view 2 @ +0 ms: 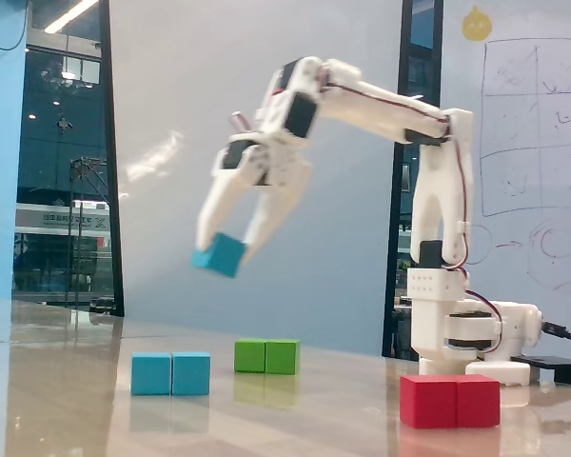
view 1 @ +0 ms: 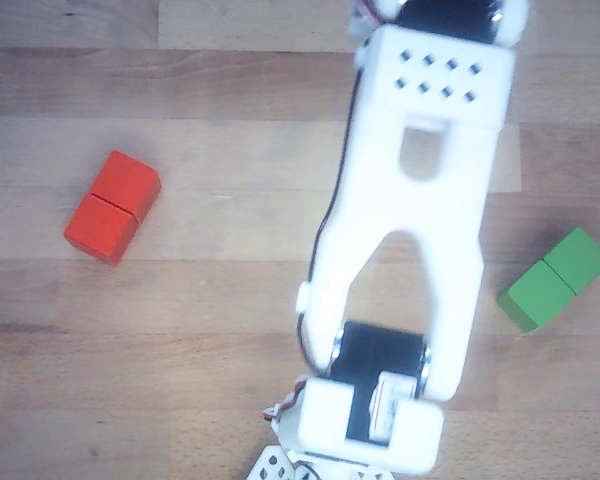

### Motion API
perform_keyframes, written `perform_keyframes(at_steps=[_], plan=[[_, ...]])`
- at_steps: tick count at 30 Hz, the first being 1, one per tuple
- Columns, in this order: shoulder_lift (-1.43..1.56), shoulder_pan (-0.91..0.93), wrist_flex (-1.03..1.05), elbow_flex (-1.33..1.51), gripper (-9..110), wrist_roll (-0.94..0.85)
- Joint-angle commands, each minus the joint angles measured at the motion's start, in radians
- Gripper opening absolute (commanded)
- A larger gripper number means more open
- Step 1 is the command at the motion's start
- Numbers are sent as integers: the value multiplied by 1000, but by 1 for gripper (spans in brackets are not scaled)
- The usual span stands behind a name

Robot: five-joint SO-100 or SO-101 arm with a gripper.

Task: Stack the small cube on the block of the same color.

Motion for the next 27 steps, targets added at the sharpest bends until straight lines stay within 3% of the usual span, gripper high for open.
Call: perform_keyframes(at_steps=[1, 27], plan=[[-80, 63, 6, -221, 9, -41], [-314, 61, -31, -259, 9, -44]])
